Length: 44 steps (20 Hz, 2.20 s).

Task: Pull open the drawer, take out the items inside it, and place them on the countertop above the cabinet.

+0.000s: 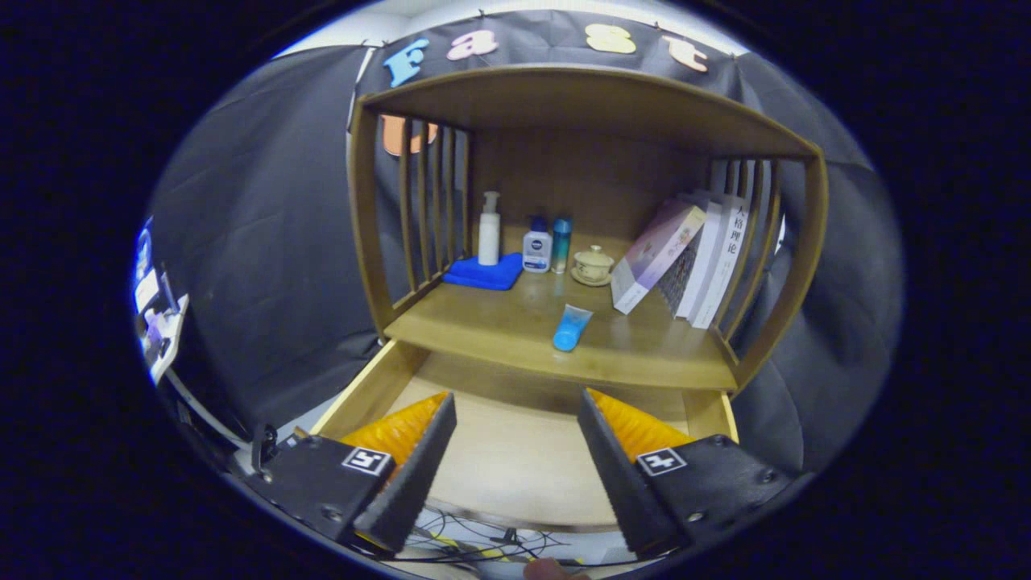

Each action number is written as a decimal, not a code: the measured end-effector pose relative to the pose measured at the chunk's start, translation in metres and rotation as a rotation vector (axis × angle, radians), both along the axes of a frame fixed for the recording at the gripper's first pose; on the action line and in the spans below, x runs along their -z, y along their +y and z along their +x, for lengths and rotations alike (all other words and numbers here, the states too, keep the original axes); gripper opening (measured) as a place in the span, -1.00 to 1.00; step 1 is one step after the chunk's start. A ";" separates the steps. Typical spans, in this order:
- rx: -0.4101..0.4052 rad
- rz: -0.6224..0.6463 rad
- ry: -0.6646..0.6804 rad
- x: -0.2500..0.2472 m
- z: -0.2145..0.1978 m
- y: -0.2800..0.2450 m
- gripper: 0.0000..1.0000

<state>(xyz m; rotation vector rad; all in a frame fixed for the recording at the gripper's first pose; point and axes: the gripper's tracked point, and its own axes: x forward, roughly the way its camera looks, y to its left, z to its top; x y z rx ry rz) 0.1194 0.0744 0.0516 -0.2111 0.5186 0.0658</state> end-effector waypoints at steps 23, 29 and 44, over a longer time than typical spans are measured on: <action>0.052 0.001 -0.279 0.119 -0.091 -0.035 1.00; 0.099 0.029 -0.253 0.160 -0.089 -0.048 1.00; 0.233 0.028 -0.270 0.187 -0.064 -0.055 1.00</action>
